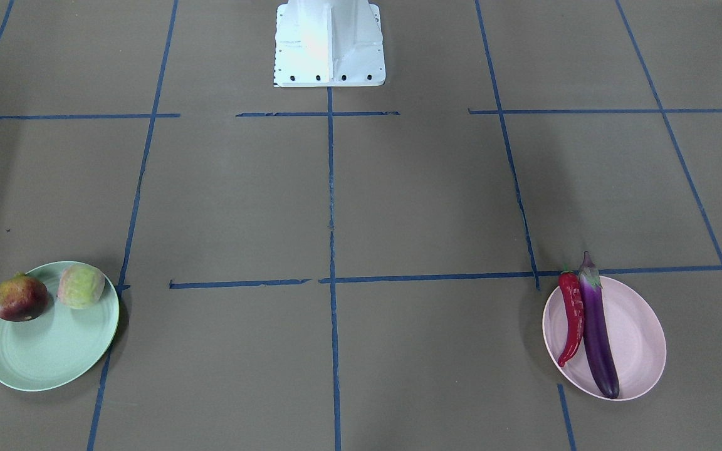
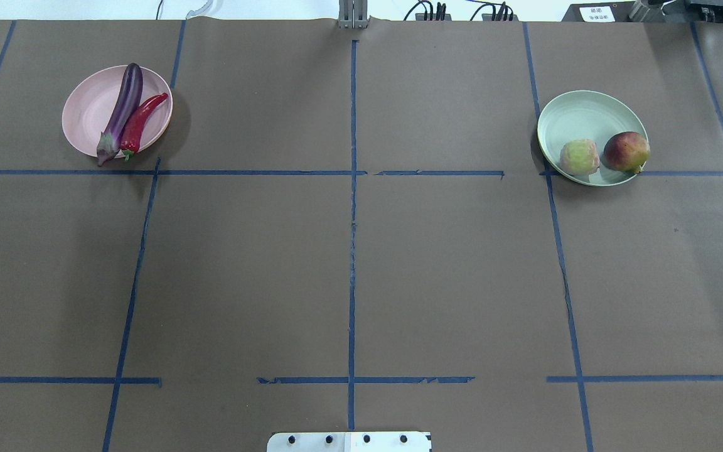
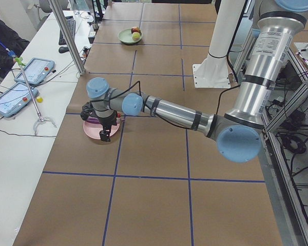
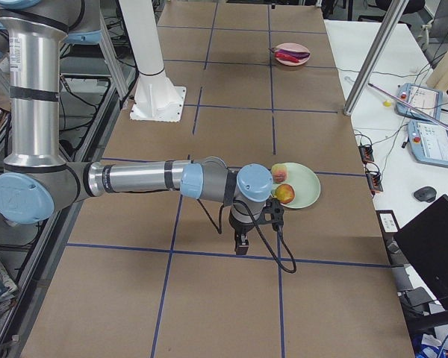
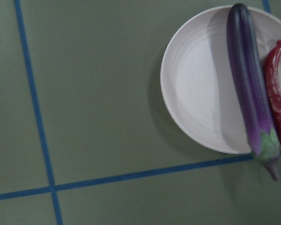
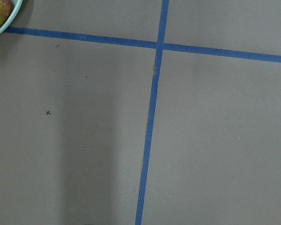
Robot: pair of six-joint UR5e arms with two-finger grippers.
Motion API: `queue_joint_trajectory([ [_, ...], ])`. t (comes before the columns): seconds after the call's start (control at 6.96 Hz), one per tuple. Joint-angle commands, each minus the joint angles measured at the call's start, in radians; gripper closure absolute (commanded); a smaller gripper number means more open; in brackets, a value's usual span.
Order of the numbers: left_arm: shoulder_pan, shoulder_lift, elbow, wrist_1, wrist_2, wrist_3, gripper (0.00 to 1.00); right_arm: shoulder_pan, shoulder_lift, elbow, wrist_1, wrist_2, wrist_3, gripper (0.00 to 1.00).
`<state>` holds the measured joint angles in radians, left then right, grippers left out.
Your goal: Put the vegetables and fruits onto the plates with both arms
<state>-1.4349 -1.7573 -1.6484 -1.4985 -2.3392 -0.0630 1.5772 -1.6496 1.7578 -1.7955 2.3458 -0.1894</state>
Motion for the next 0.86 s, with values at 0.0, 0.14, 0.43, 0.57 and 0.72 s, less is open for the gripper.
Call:
queue_joint_trajectory([
  [0.0,-0.07,0.177,-0.077,0.017,-0.006,0.101,0.0,0.001,0.001,0.0,-0.001,0.0,0.001,0.0],
  [0.14,-0.079,0.212,-0.079,0.009,-0.002,0.114,0.0,0.001,-0.001,0.0,-0.001,0.0,0.001,0.0],
  [0.43,-0.081,0.239,-0.08,0.009,-0.003,0.106,0.0,0.001,-0.001,0.0,-0.001,0.001,0.001,0.0],
  [0.57,-0.082,0.246,-0.085,0.009,0.003,0.112,0.0,0.0,-0.001,0.002,-0.001,0.001,0.001,0.0],
  [0.72,-0.082,0.272,-0.085,0.009,0.001,0.106,0.0,0.001,-0.001,0.0,-0.001,0.001,0.001,0.0],
])
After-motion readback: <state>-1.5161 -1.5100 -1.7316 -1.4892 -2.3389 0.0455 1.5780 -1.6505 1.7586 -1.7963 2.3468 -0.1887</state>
